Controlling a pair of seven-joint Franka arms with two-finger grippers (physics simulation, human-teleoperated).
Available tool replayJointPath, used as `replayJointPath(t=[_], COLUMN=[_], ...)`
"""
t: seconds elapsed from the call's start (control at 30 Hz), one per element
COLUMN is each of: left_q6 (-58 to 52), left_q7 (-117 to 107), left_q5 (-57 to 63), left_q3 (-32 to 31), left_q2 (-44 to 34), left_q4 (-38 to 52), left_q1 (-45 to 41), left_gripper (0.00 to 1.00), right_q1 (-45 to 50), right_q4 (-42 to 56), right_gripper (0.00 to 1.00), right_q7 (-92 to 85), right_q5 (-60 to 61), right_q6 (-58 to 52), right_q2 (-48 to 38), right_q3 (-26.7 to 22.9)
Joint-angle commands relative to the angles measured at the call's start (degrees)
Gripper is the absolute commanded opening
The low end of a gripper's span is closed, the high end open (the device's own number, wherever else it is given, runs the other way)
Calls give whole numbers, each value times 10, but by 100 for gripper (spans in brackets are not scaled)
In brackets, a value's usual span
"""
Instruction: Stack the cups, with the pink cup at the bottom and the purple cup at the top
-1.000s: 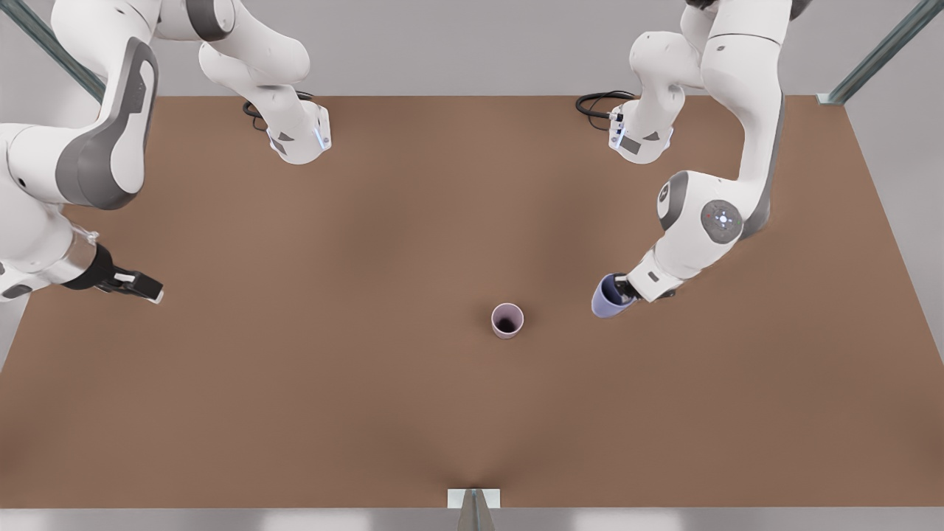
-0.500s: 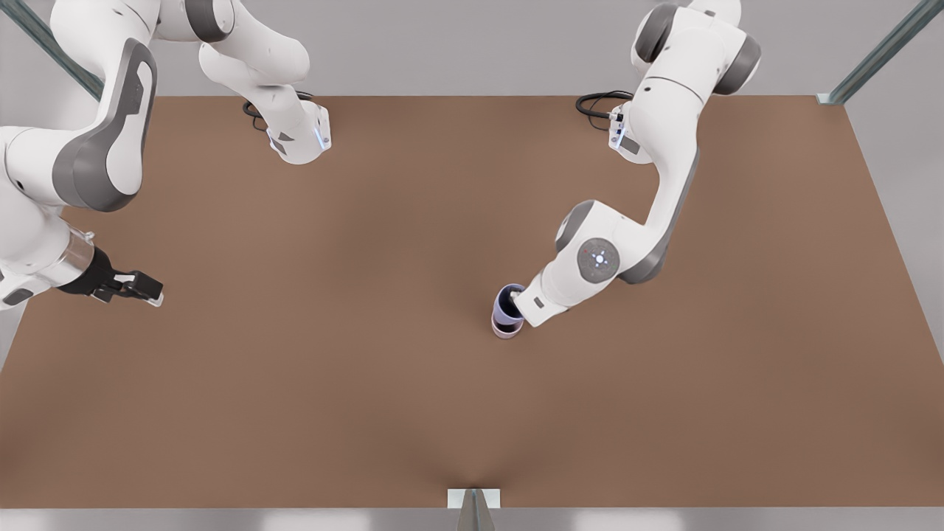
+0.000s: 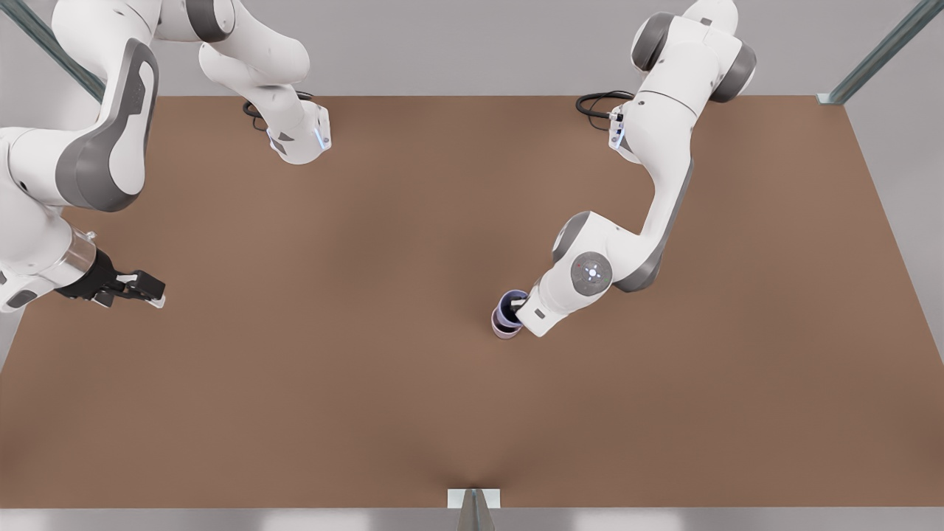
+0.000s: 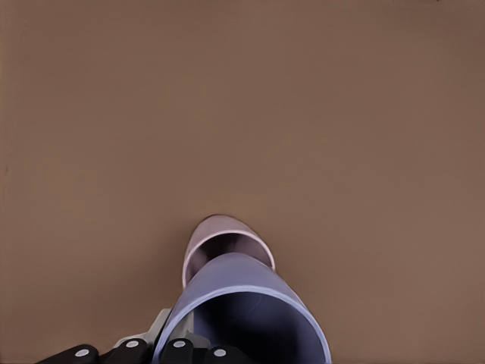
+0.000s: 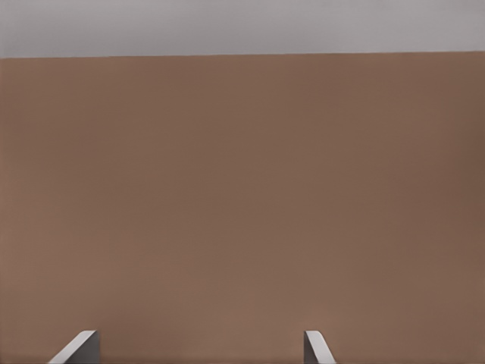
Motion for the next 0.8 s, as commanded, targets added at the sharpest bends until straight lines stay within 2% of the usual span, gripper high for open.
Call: replayJointPath(t=[0.0, 0.43, 0.53, 0.7, 0.73, 0.77], left_q6=[1, 16, 16, 16, 16, 17], left_q7=[-62, -67, -63, -64, -61, -60], left_q5=[-1, -1, 0, 0, 0, 0], left_q3=[0, 0, 0, 0, 0, 0], left_q2=[0, 18, 20, 20, 20, 20], left_q4=[0, 1, 1, 1, 1, 1], left_q1=[0, -3, -6, -9, -9, -9], left_gripper=[21, 21, 29, 29, 47, 71], right_q1=[0, 0, 0, 0, 0, 0], right_q4=[0, 0, 0, -1, 0, 0], right_gripper=[100, 100, 100, 100, 100, 100], right_q7=[-24, -25, -24, -24, -24, -24], right_q5=[1, 1, 1, 1, 1, 1], right_q6=[3, 7, 7, 11, 11, 11], right_q2=[-1, -1, -1, 0, 0, 0], right_q3=[0, 0, 0, 0, 0, 0])
